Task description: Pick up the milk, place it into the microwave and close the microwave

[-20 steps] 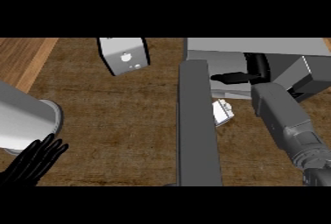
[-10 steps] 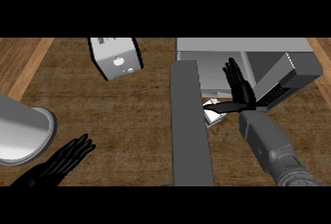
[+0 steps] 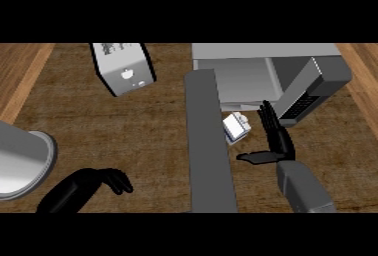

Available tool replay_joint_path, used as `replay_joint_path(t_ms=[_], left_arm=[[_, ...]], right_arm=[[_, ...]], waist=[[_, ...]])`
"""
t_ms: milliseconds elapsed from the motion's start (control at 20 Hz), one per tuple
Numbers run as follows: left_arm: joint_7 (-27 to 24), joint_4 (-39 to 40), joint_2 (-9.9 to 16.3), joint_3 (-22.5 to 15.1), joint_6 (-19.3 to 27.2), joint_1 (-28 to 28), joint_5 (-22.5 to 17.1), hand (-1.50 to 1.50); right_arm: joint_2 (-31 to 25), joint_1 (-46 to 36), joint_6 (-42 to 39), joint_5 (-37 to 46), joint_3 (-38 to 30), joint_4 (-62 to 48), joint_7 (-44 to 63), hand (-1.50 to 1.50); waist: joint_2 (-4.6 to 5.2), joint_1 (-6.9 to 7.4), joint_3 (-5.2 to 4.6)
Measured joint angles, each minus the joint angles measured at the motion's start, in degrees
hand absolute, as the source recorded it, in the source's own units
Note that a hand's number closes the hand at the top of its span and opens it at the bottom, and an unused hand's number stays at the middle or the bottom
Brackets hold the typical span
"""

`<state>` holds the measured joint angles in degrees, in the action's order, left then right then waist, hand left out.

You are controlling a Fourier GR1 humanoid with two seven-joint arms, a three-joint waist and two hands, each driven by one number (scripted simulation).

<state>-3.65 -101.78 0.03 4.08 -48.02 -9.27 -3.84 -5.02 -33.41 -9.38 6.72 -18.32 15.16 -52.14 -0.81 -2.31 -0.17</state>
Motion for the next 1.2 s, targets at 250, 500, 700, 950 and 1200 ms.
replay_joint_path(t_ms=[250, 500, 700, 950, 1200], left_arm=[[-2.64, 3.69, -0.03, -3.45, 4.39, 3.25, 6.11, 1.50], [-6.52, 9.61, 0.14, -6.83, 6.42, 7.10, 12.83, 1.50], [-8.80, 13.67, 0.04, -12.11, 11.12, 10.07, 16.86, 1.50], [-12.74, 20.11, -0.01, -18.42, 18.29, 13.53, 19.29, 1.50], [-17.79, 26.91, 0.10, -26.08, 25.56, 16.17, 18.84, 1.50]], right_arm=[[-1.33, 9.80, -1.02, 0.02, 1.61, 6.19, -1.57, -1.50], [-3.31, 19.22, -2.80, -1.94, 1.97, 14.73, -1.11, -1.50], [-4.88, 27.86, -4.72, -3.75, 2.72, 23.29, -0.54, -1.50], [-7.13, 38.35, -9.01, -7.82, 3.50, 36.07, 2.06, -1.50], [-8.27, 47.03, -12.09, -12.48, 4.47, 49.20, 4.63, -1.50]], waist=[[-0.08, -0.74, -0.05], [0.03, -1.16, -0.11], [0.13, -1.40, -0.14], [0.39, -0.87, -0.10], [0.58, -0.62, -0.07]])
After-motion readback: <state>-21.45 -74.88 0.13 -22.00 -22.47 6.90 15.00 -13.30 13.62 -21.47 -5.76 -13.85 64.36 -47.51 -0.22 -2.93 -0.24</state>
